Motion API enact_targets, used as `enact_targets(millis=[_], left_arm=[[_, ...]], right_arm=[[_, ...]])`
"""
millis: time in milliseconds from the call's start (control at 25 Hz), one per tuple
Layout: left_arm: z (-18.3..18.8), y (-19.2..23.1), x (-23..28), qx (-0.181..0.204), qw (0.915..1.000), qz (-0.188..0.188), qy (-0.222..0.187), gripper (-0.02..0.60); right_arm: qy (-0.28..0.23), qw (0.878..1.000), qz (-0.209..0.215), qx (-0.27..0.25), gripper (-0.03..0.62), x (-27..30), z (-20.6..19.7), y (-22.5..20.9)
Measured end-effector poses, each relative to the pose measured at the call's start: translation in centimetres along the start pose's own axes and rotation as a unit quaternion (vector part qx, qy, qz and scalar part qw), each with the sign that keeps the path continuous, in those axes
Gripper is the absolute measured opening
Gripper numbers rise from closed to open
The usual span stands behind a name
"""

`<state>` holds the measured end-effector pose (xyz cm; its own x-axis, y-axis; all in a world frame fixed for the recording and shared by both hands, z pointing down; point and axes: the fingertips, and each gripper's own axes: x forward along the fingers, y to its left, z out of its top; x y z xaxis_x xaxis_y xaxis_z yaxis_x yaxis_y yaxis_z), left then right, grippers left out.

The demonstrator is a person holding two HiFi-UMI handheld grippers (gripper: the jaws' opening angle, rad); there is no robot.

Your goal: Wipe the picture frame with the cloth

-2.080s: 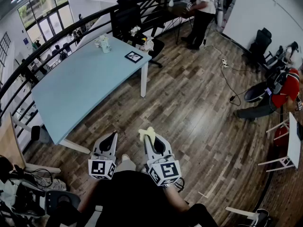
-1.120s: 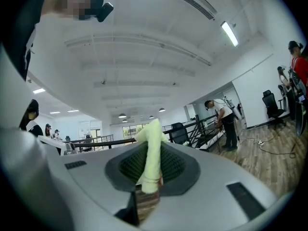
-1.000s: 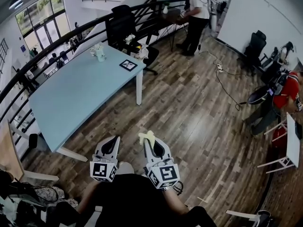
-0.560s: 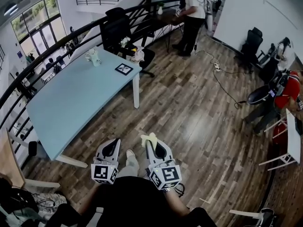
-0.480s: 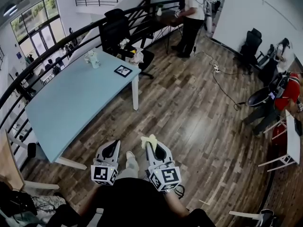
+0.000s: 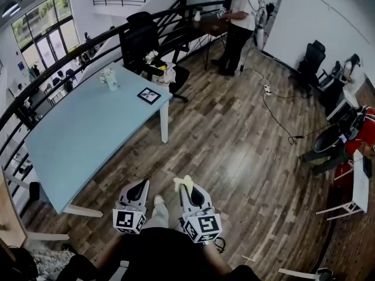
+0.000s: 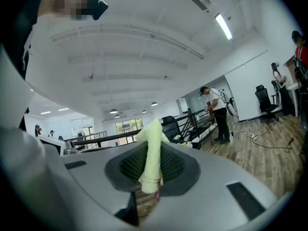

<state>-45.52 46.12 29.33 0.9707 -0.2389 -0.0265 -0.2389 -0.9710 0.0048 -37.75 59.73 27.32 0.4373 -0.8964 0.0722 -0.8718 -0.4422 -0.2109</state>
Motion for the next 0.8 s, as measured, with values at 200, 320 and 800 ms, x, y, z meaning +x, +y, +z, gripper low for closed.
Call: enact_targets(millis=[200,320,800], left_arm=[[-0.5,0.8,3.7,-0.002,1.0000,-0.006,0.006,-0.003],[-0.7,1.2,5.9,-0.003,0.9999,-0.010,0.011,-0.003],[0.0,5.5,14.1,-0.006,0.9994,-0.031,0.010,-0.003]], right_arm=[[0.009,1.000,0.006,0.004,0.058,3.1,0.2,-1.7],[0.014,1.000,0.007,0.008,0.058,5.1,0.5,-2.6],[0.019,1.000,-0.001,0.013,0.058,13.5,2.1,-4.7]])
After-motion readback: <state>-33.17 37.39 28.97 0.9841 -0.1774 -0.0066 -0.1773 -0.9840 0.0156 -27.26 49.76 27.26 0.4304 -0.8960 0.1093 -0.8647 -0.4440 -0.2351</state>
